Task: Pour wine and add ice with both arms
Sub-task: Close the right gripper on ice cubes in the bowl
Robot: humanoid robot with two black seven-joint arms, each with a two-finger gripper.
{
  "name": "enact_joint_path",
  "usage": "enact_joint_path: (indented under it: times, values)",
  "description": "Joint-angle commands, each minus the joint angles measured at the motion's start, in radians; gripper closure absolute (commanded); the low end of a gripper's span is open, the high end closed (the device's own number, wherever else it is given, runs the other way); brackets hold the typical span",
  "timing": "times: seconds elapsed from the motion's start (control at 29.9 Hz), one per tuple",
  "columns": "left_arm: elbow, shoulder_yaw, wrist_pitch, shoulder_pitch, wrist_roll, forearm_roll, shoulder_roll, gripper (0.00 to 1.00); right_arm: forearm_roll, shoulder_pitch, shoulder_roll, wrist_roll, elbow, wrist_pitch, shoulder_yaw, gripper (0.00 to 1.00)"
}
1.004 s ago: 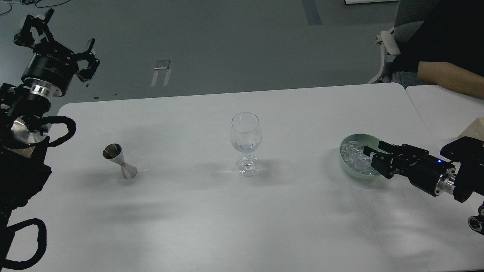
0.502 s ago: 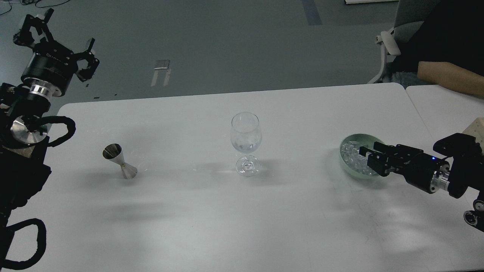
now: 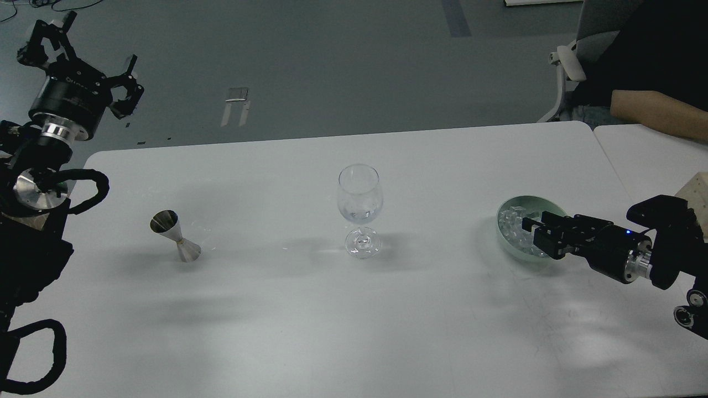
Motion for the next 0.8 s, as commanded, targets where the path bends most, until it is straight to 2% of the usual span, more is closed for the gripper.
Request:
enact_joint_path:
  times: [0.0,0.4,0.47,0.6,0.77]
  values:
    - [-0.003,0.0,0.0,0.003,0.0,0.0,0.002,0.02,0.001,0.003,0.008,0.0,-0.005,0.002,0.0,0.49]
    - [-0.004,0.0,0.0,0.003,0.0,0.0,0.004,0.02,0.007,0.025,0.02,-0.001,-0.029,0.033,-0.014,0.55]
    - [-0.004,0.0,0.0,0.003,0.0,0.0,0.004,0.02,0.007,0.026,0.021,-0.001,-0.029,0.036,-0.014,0.58]
    - [-0.004,0.0,0.0,0.003,0.0,-0.002,0.004,0.02,0.008,0.026,0.023,-0.001,-0.029,0.038,-0.015,0.7]
    - [-0.004,0.0,0.0,0.002,0.0,0.0,0.004,0.02,0.01,0.026,0.021,-0.001,-0.029,0.038,-0.015,0.75]
